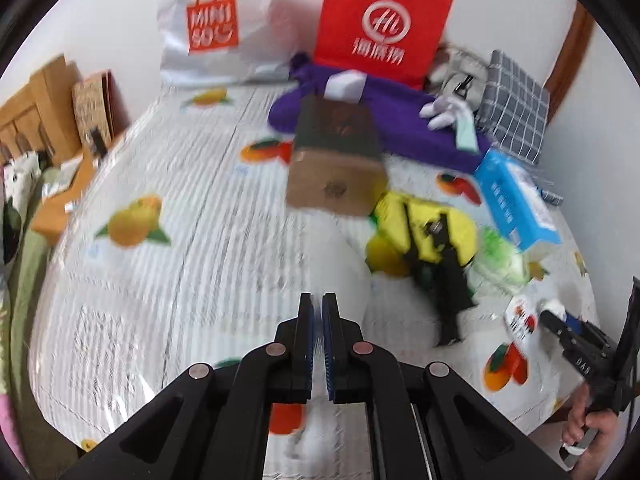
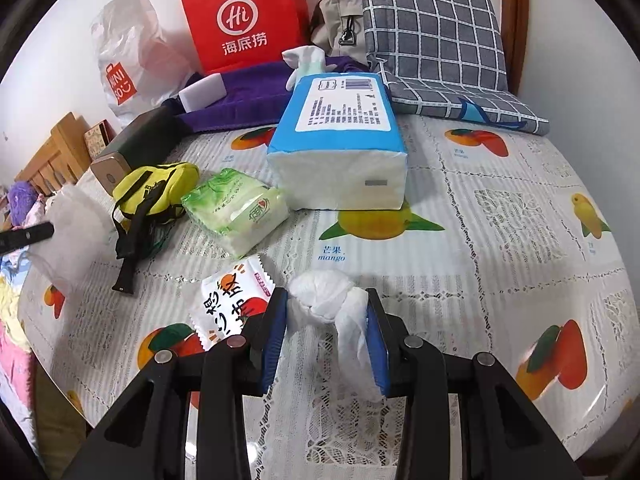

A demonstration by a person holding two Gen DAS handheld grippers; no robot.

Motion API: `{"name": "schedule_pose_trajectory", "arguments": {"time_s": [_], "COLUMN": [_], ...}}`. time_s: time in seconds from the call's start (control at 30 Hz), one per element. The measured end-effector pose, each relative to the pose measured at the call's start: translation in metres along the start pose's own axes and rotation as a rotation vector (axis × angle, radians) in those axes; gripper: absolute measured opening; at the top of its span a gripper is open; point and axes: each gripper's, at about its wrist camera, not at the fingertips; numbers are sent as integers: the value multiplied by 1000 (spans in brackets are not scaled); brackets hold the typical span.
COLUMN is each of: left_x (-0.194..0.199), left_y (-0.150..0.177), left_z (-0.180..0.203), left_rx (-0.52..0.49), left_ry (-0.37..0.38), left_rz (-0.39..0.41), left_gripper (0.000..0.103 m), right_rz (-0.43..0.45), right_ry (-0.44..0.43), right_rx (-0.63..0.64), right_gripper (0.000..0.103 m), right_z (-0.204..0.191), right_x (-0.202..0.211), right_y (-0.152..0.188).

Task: Organize soft objects
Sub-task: 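Grasp the white mesh bag with the left tool while the right tool holds the knotted cloth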

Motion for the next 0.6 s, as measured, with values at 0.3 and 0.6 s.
{"name": "schedule_pose_trajectory", "arguments": {"time_s": [0.3, 0.6], "left_x": [-26, -41], "left_y": [16, 12], "left_z": [-6, 19], "left_rx": [-29, -60], "left_ry": [-1, 38], "left_rz": [-42, -31], "left_gripper": [52, 84], "right_rz": [4, 7], "right_ry": [3, -9], "right_rx": [16, 22], "right_gripper": [38, 38], "right_z": [-4, -2], "right_x": [-8, -9], "right_y": [4, 3]}}
Point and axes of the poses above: each gripper's, at about its wrist camera, not at the fingertips, and x roughly against the way its jaws point, z to its right, y to its underside, and after that the axes turned 7 degrees about -y, right-handed
